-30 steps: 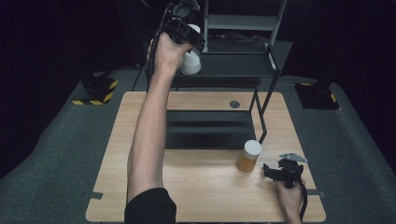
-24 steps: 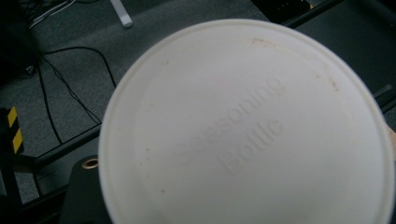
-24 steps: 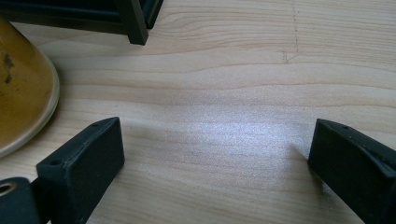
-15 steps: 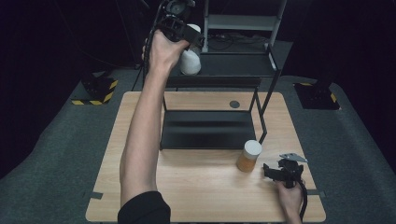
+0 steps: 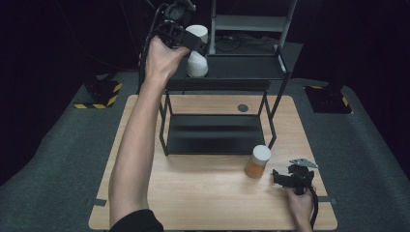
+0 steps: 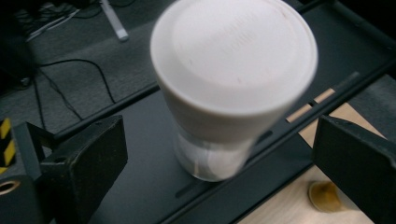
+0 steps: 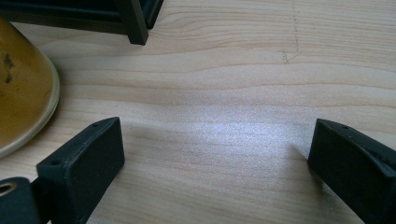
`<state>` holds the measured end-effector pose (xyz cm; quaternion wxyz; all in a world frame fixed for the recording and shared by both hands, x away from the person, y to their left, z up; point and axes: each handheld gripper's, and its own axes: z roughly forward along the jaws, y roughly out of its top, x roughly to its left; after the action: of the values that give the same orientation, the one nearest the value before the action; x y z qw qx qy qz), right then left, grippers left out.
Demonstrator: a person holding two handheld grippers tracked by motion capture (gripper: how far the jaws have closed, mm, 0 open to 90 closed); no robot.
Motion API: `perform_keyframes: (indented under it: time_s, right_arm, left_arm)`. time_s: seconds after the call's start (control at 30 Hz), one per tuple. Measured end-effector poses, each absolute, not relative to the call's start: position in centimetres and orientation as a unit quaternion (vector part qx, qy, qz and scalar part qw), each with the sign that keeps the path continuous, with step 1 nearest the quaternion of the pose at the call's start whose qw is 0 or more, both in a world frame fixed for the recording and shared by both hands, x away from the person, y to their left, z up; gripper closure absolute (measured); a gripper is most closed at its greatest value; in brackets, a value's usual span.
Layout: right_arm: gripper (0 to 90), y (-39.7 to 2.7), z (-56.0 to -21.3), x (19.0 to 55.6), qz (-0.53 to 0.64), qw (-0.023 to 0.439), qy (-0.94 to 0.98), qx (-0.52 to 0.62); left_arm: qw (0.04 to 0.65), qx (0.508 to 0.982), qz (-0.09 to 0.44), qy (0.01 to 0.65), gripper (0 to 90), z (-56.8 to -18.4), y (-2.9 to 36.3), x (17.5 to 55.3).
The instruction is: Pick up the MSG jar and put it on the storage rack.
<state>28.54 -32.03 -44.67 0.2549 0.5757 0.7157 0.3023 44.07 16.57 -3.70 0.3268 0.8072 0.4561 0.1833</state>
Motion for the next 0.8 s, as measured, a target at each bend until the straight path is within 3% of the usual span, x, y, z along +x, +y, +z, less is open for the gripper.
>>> perform_keyframes:
  time_s: [0.8]
  right_arm:
    - [3.2,-32.0,-44.7,28.5,0.303,0.255,0.716,0.575]
  left_arm:
    - [0.341,0.816,0.201,0.422,0.8,-7.6,18.0,39.4]
